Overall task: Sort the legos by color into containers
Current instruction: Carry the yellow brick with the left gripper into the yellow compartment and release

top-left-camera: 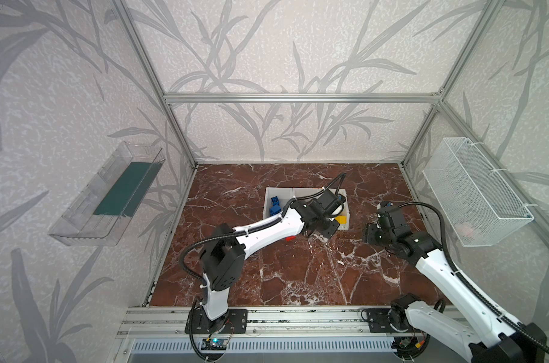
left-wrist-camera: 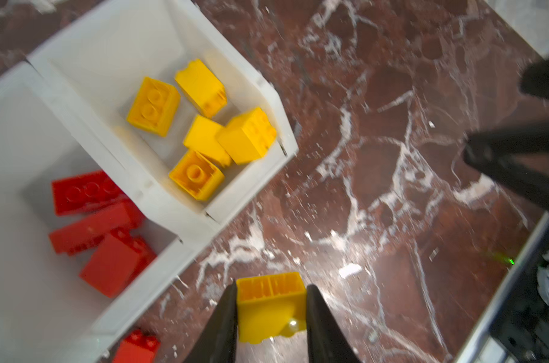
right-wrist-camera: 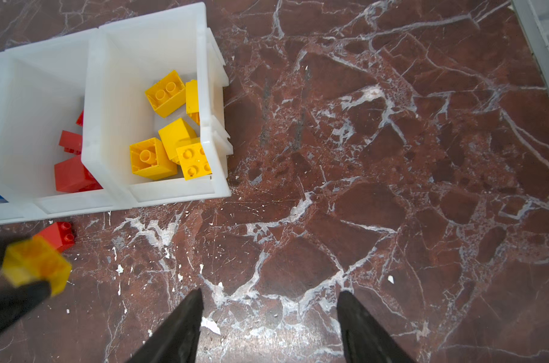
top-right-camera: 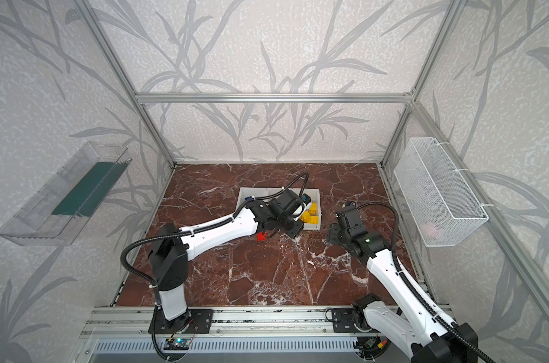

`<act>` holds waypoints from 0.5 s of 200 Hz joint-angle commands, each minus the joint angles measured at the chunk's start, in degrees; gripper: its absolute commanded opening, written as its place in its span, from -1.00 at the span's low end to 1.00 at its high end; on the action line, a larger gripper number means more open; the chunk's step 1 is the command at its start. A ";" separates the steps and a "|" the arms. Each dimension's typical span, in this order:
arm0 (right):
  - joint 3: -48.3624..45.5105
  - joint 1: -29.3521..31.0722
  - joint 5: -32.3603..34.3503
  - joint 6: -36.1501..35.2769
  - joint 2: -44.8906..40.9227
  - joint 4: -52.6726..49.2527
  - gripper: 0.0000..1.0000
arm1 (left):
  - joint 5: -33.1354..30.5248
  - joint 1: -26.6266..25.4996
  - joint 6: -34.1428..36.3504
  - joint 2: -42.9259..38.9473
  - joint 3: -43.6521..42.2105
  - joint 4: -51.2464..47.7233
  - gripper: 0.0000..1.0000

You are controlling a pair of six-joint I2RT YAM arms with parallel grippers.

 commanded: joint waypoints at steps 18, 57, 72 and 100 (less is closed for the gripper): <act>-0.63 -1.00 -1.25 -0.89 -0.70 -0.77 0.37 | -0.75 3.82 3.29 10.33 10.54 1.18 -0.35; -0.36 -1.29 -2.76 -1.09 -0.34 -0.97 0.37 | -0.11 6.11 2.37 19.73 23.44 -0.75 -0.09; -0.08 -1.27 -2.72 -1.37 -0.42 -1.52 0.37 | -0.46 7.01 0.96 21.11 25.79 -1.17 0.14; 0.25 -1.27 -2.07 -1.63 -1.04 -2.43 0.39 | -0.10 7.77 0.19 19.23 25.15 -0.03 0.24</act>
